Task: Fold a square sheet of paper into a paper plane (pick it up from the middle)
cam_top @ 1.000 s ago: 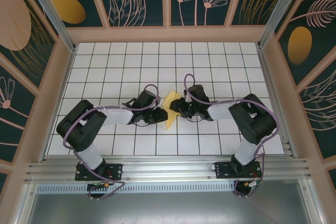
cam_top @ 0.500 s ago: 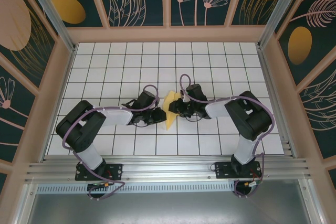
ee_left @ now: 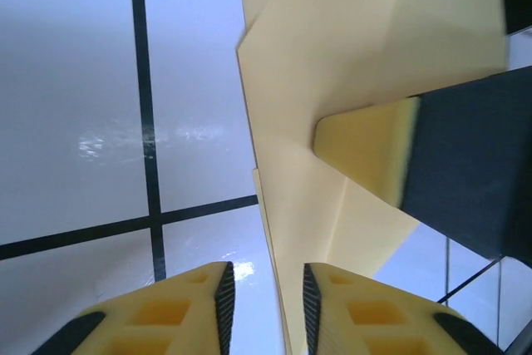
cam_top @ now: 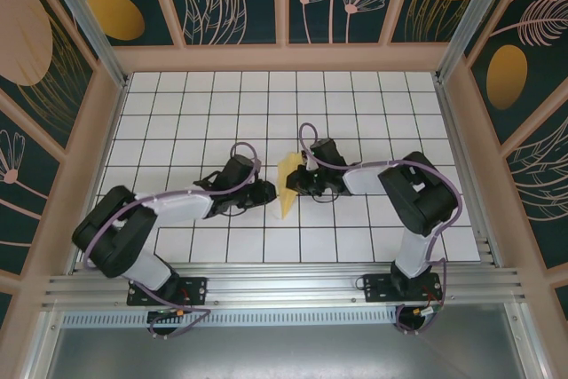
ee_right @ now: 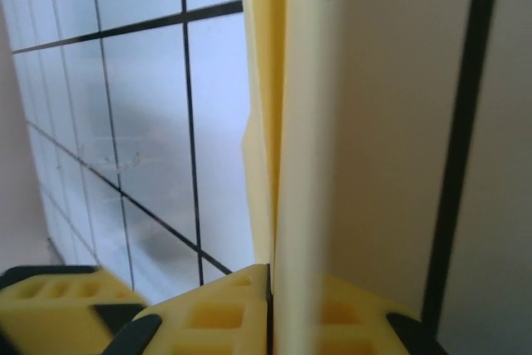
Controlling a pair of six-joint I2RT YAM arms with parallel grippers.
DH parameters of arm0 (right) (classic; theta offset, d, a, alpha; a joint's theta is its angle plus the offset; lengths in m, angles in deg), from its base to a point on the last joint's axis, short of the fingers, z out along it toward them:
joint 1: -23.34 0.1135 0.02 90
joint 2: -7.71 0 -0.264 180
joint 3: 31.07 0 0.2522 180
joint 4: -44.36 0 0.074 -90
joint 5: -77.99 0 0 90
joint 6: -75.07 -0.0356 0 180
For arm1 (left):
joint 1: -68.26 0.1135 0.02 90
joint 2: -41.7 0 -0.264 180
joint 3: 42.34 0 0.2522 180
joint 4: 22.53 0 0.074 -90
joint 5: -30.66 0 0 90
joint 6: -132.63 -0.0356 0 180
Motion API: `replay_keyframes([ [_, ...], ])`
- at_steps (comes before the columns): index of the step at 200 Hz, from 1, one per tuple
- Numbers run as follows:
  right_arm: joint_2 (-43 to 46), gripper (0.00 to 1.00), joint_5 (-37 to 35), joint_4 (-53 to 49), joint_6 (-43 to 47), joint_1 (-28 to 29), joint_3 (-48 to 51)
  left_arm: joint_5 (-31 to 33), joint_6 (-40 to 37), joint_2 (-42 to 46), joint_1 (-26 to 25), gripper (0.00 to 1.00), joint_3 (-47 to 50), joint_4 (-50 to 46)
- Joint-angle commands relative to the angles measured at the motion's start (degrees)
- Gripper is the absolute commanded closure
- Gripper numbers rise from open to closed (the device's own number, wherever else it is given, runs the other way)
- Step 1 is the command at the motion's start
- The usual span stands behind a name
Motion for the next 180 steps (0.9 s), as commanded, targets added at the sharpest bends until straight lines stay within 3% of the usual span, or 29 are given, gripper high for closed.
replay_keyframes([
  [1,5.49,0.9,-7.1,-11.13,4.76,0.7,-4.11,8.36,1.02,6.25,-0.26,0.65,2.4,-0.94],
  [27,8.67,0.9,-19.96,-28.37,8.85,1.4,-11.52,15.03,1.0,12.8,-0.13,0.62,5.59,-1.87],
  [49,7.84,0.89,-37.48,-46.91,9.75,3.36,-20.63,19.65,1.53,17.18,0.34,0.6,7.99,-2.29],
  [71,1.77,0.9,-54.31,-64.57,6.89,6.44,-30.44,23.19,2.45,21.39,1.18,0.58,10.47,-2.53],
  [88,-4.58,0.9,-62.21,-74.2,3.76,8.93,-37.08,25.64,3.25,24.7,1.98,0.57,12.19,-3.49],
  [106,-11.38,0.9,-63.91,-78.56,2.2,11.41,-42.25,28.03,3.86,28.04,2.71,0.55,13.44,-4.7],
  [150,-26.53,0.88,-57.29,-79.29,2.7,18.19,-56.14,31.25,5.72,34.05,3.5,0.53,15.57,-8.08],
  [180,-31.19,0.71,-50.06,-77.35,3.67,20.63,-64.7,30.96,6.1,36.31,3.52,0.52,16.38,-9.24],
])
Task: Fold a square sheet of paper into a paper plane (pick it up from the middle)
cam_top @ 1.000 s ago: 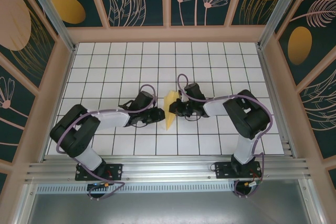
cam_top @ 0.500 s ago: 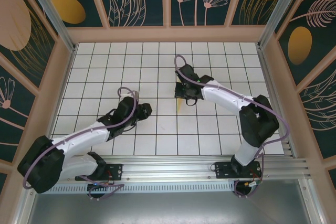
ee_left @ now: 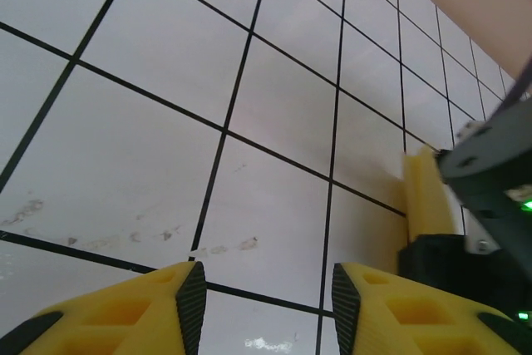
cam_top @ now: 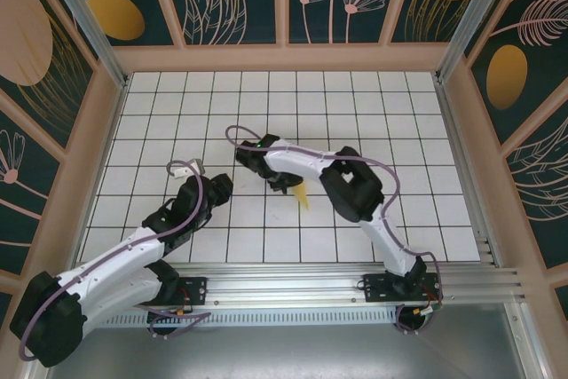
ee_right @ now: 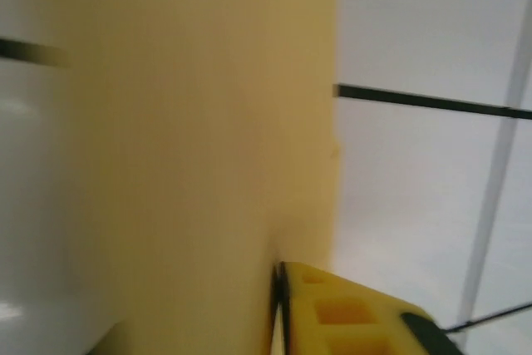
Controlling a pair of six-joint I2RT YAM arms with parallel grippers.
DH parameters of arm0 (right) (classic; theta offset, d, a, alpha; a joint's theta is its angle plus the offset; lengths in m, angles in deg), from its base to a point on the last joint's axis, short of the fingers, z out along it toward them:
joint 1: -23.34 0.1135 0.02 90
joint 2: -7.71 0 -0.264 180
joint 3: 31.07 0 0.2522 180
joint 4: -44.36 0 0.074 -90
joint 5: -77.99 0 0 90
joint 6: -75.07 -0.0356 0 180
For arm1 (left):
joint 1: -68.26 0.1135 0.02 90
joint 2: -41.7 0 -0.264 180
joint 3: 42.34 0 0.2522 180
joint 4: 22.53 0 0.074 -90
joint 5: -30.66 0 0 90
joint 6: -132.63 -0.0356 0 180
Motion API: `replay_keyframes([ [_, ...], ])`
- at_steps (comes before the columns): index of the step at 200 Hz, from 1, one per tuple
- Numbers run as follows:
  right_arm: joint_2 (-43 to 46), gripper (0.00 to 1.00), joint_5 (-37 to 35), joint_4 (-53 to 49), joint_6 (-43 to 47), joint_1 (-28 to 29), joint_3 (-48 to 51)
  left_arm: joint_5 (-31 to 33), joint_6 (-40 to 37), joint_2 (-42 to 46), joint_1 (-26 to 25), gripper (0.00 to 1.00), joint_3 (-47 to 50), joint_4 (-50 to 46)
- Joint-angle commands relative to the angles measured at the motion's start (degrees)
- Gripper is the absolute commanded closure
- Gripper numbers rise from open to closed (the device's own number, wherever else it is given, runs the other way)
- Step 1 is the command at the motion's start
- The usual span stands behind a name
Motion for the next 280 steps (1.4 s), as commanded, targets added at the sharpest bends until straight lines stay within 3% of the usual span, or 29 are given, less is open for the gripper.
replay_keyframes([
  [1,-0.7,0.7,5.67,-2.19,0.25,1.49,-6.13,1.49,1.2,1.66,0.44,0.52,1.09,-2.6],
  [9,0.92,0.58,9.05,0.72,0.9,1.72,-6.13,1.15,0.99,1.96,0.45,0.51,1.06,-2.6],
  [25,5.88,0.47,13.53,6.66,1.96,1.66,-2.94,0.44,0.62,2.08,0.47,0.49,1.02,-2.48],
  [53,20.16,0.41,21.37,22.2,3.49,1.19,11.06,-1.51,-0.24,0.25,0.53,0.48,0.02,-1.52],
  [90,42.86,0.44,19.16,43.61,1.1,-3.41,36.77,-5.63,-2.07,-4.82,0.55,0.46,-1.99,1.05],
  [105,51.14,0.49,25.23,57.3,2.97,-7.6,49.97,-8.48,-2.54,-7.59,0.52,0.45,-2.73,3.51],
  [116,54.02,0.55,30.61,60.95,0.99,-11.98,56.02,-10.22,-2.56,-10.29,0.61,0.45,-3.67,4.41],
  [132,52.12,0.66,47.55,64.66,1.59,-19.31,60.41,-12.7,-2.37,-14.62,0.57,0.44,-5.31,5.58],
  [144,49.16,0.8,52.71,65.96,2.62,-20.32,60.64,-14.54,-1.94,-17.54,0.56,0.44,-6.73,6.4],
  [176,43.75,0.92,56.29,69.14,2.51,-19.06,59.83,-18.24,-0.04,-23.8,0.67,0.43,-10.02,8.31],
  [280,32.99,0.93,58.74,71.3,1.89,-19.36,57.16,-20.28,-0.33,-30.34,1.87,0.41,-14.62,7.86],
])
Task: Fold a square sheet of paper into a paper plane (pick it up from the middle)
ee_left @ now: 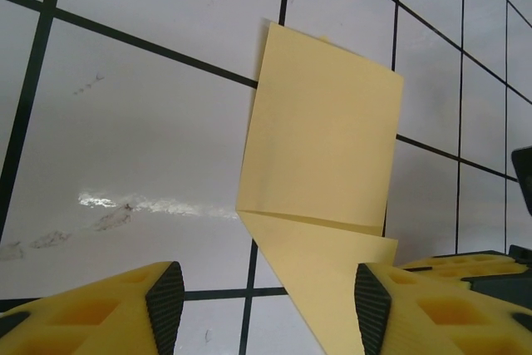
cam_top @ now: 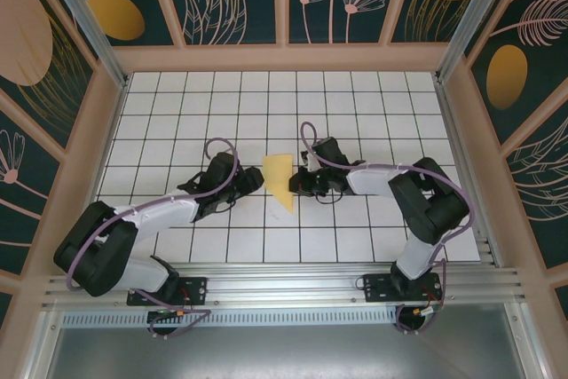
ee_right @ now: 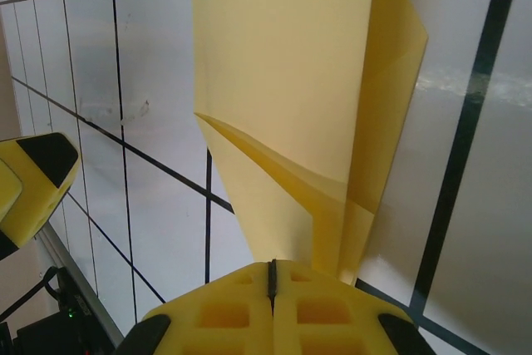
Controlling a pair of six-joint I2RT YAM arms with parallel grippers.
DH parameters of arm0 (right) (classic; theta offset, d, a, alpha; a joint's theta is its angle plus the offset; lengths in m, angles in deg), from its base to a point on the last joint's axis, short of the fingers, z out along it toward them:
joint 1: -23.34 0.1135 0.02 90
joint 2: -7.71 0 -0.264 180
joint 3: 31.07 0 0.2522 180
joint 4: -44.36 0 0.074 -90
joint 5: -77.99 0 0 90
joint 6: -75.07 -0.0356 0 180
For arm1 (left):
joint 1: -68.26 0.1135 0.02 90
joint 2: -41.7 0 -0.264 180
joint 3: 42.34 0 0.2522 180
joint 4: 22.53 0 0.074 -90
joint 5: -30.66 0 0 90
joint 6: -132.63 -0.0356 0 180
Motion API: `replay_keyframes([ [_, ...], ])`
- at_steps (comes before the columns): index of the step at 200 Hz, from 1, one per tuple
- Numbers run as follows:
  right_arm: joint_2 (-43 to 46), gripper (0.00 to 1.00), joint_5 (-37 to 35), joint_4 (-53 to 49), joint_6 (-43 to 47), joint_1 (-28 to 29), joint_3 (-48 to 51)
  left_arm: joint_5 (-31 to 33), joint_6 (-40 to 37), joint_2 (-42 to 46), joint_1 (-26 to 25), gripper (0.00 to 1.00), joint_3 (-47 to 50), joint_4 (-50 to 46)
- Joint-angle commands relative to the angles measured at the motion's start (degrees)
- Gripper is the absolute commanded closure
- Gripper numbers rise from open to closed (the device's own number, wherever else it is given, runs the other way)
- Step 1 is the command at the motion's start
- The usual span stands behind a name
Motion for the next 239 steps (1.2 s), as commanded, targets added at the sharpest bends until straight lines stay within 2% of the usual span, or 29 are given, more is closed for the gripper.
replay_keyframes([
  [1,-1.23,0.93,1.07,2.0,0.06,-0.33,-1.93,-1.01,-0.36,-1.04,0.54,0.41,-1.75,0.58],
  [86,-5.18,0.92,3.45,7.0,-0.46,-3.88,2.35,-4.4,-0.62,-5.76,0.81,0.39,-4.16,1.34],
  [134,-6.11,0.91,5.65,9.91,-1.0,-3.93,5.39,-6.98,0.86,-9.26,1.4,0.36,-4.96,3.59],
  [181,-7.39,0.91,4.46,9.32,-0.91,-5.67,5.83,-10.3,2.0,-13.36,1.56,0.37,-6.69,6.74],
  [239,-8.27,0.92,3.23,8.42,-0.82,-6.04,6.3,-10.77,3.85,-16.28,1.58,0.36,-7.24,8.27],
])
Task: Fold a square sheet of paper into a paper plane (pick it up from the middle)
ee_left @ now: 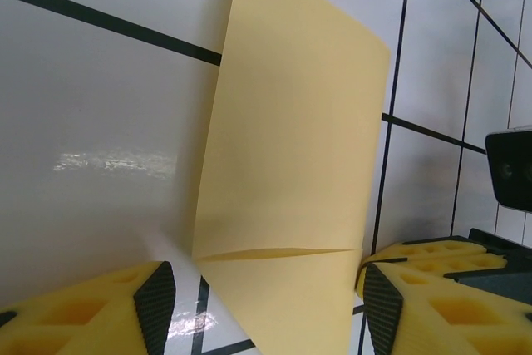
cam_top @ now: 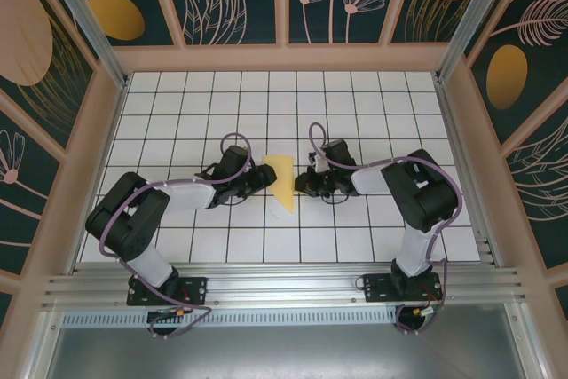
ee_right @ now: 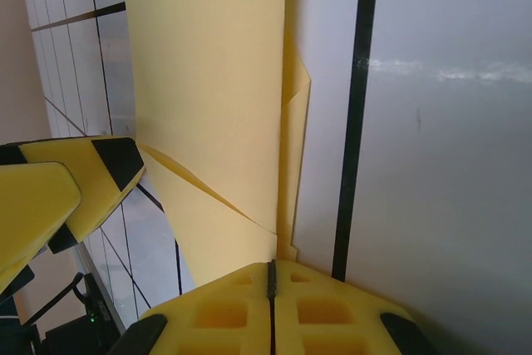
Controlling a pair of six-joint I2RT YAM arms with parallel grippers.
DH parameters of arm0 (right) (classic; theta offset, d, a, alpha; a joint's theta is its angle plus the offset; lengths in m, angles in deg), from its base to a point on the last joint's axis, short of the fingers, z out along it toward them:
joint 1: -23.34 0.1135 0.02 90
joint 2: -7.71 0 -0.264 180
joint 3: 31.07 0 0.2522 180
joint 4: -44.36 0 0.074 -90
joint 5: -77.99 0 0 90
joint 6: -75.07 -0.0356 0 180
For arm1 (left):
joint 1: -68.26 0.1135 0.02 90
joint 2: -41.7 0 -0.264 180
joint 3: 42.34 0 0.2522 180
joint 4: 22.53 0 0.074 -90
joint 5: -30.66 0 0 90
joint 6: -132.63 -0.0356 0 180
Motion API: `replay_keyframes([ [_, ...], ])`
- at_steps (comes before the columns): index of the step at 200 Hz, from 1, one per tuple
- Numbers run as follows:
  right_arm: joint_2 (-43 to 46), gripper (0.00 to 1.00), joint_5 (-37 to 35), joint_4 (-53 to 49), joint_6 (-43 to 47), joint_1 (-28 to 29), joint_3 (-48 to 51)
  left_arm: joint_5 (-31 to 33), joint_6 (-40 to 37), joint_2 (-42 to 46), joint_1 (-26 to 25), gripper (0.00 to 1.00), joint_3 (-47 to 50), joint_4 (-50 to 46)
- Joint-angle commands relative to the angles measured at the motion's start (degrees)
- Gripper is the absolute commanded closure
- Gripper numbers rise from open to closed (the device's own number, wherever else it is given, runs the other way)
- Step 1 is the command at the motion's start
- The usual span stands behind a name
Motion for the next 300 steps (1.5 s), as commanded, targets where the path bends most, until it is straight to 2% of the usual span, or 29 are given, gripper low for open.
replay_keyframes([
  [1,-2.9,0.92,-3.25,-2.64,0.54,-0.6,2.04,-1.4,1.6,-1.69,0.62,0.36,-1.45,2.22],
  [90,-3.43,0.92,-3.5,-2.82,0.76,-0.69,1.71,-6.38,2.58,-3.32,0.62,0.39,-1.92,7.95],
  [150,-3.18,0.9,-4.2,-3.02,1.04,-0.6,1.32,-6.43,1.82,-3.01,0.62,0.48,-1.94,8.43],
  [206,-0.44,0.87,-4.58,-2.32,1.74,-0.55,-0.23,-6.14,0.51,-3.32,0.62,0.8,-1.79,9.13],
  [229,3.54,0.82,-5.47,-2.48,2.36,-0.26,-0.68,-5.13,1.31,-2.22,0.62,0.91,-1.5,8.57],
  [261,11.33,0.73,-14.55,-5.52,5.52,0.89,0.16,-3.32,3.65,-0.39,0.54,0.97,-0.87,7.91],
  [279,15.87,0.71,-20.25,-3.78,8.14,4.53,2.67,-3.04,5.27,0.26,0.6,0.99,-0.38,8.1],
  [300,22.03,0.7,-32.98,3.54,16.77,12.81,8.78,-2.43,6.43,1.2,0.45,1.0,-0.26,7.26],
])
